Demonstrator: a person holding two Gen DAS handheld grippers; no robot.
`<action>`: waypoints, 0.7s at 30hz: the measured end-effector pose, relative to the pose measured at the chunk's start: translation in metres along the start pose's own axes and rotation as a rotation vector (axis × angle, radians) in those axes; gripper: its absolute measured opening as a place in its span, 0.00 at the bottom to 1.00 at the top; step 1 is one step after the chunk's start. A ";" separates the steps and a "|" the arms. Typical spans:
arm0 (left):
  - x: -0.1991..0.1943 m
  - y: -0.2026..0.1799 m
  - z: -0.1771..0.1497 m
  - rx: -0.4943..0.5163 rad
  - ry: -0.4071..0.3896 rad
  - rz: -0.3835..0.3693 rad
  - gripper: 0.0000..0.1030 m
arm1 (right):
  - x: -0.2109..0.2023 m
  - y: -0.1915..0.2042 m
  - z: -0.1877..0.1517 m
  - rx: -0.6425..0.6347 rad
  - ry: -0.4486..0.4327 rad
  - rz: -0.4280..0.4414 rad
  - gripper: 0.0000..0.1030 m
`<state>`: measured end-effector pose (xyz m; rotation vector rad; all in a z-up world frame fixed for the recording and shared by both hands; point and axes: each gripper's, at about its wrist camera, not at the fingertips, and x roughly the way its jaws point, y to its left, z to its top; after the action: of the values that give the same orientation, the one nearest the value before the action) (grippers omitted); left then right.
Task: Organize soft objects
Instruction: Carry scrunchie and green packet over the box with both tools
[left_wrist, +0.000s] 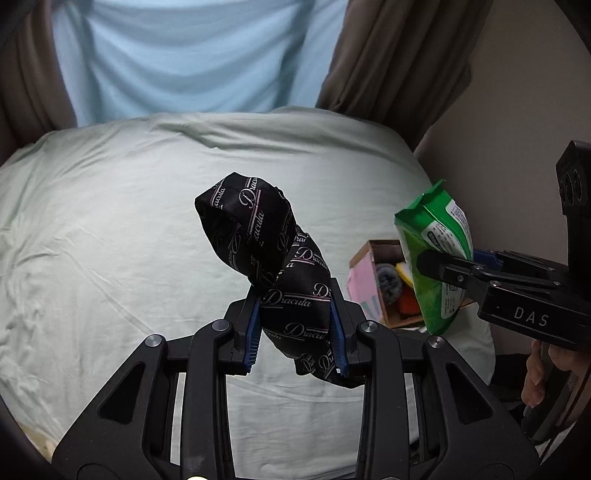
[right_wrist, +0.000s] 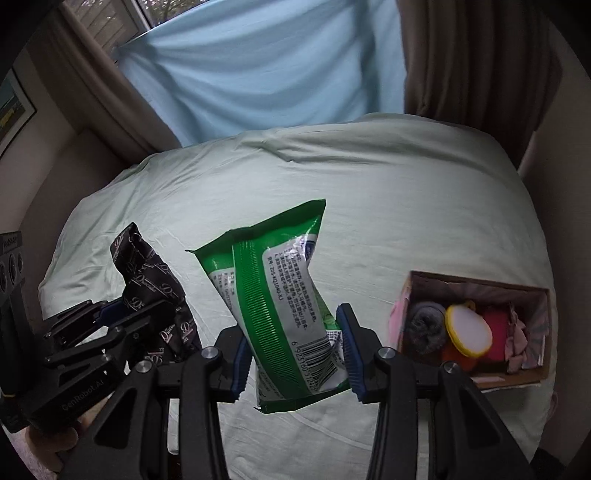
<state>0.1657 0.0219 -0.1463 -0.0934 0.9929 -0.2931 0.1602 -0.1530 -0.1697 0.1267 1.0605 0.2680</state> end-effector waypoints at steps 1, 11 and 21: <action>0.000 -0.011 0.002 0.007 -0.002 -0.009 0.27 | -0.007 -0.010 -0.003 0.016 -0.007 -0.010 0.38; 0.038 -0.136 0.018 0.023 0.013 -0.056 0.27 | -0.055 -0.146 -0.014 0.096 -0.016 -0.108 0.38; 0.131 -0.219 0.010 0.021 0.125 -0.014 0.27 | -0.020 -0.246 -0.016 0.122 0.065 -0.071 0.38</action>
<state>0.1971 -0.2254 -0.2014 -0.0639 1.1128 -0.3255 0.1753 -0.3956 -0.2173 0.1908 1.1437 0.1439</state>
